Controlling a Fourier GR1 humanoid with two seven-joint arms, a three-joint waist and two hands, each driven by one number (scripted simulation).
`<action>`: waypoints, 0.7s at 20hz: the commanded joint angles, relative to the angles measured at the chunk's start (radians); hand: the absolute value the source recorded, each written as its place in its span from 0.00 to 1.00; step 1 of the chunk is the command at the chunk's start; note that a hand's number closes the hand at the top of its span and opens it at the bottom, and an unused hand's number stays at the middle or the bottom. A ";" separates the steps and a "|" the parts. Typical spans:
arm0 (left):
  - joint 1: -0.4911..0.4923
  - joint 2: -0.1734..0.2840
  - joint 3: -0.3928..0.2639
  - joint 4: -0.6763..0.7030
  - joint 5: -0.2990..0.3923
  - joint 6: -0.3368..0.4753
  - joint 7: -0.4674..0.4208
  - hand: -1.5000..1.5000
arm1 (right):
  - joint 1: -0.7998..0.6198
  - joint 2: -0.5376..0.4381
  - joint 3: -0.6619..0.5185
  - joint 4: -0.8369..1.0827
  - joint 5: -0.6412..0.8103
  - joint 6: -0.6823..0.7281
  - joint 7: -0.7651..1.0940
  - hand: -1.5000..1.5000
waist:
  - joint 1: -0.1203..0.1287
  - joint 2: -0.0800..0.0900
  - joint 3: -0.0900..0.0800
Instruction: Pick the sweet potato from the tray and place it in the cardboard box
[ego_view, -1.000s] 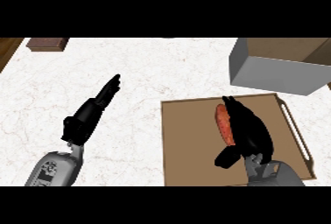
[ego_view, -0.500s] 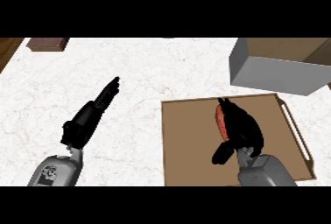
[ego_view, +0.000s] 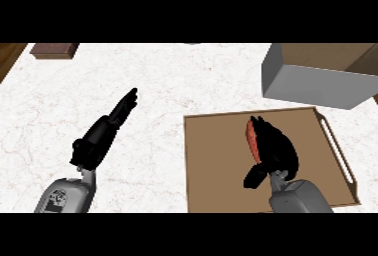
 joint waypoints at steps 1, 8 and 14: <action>0.034 0.003 0.016 -0.017 0.001 -0.027 -0.017 0.50 | -0.033 -0.012 -0.050 0.078 0.026 0.015 -0.028 0.00 | 0.002 0.003 0.002; -0.070 -0.020 0.046 0.049 -0.021 -0.014 0.006 0.50 | -0.064 0.035 -0.038 0.186 0.053 -0.009 -0.085 1.00 | 0.003 0.005 0.002; 0.007 -0.019 0.038 0.027 -0.024 -0.035 -0.058 0.50 | -0.065 0.028 -0.024 0.194 0.128 -0.072 -0.128 1.00 | 0.004 0.004 0.002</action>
